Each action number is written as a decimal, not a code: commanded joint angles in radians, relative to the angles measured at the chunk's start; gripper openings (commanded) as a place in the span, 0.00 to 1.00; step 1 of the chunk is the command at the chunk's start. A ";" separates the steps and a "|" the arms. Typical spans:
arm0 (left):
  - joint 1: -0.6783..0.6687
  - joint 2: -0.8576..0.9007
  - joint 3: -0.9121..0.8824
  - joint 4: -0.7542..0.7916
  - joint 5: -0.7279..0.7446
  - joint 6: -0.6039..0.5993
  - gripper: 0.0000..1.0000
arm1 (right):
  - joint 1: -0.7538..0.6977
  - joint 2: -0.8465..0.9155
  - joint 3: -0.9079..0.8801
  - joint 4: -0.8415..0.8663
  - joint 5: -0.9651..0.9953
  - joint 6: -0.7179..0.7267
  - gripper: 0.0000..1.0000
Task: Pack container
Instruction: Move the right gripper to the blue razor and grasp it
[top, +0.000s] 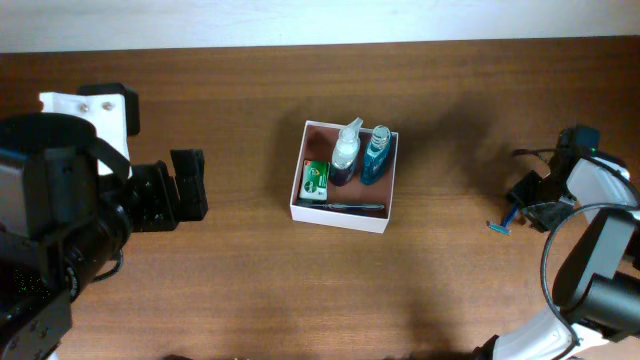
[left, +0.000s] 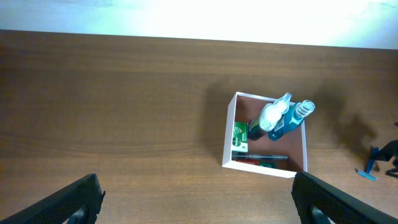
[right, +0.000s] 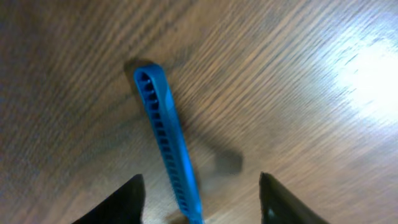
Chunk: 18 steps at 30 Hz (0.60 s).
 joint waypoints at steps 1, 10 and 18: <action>0.002 0.001 0.001 0.000 -0.014 0.012 0.99 | -0.001 0.033 0.002 0.007 -0.054 0.007 0.45; 0.002 0.001 0.001 0.000 -0.015 0.012 0.99 | -0.001 0.035 0.002 -0.021 -0.048 0.006 0.14; 0.002 0.001 0.001 0.000 -0.014 0.012 0.99 | -0.001 0.035 0.001 -0.032 -0.042 -0.001 0.12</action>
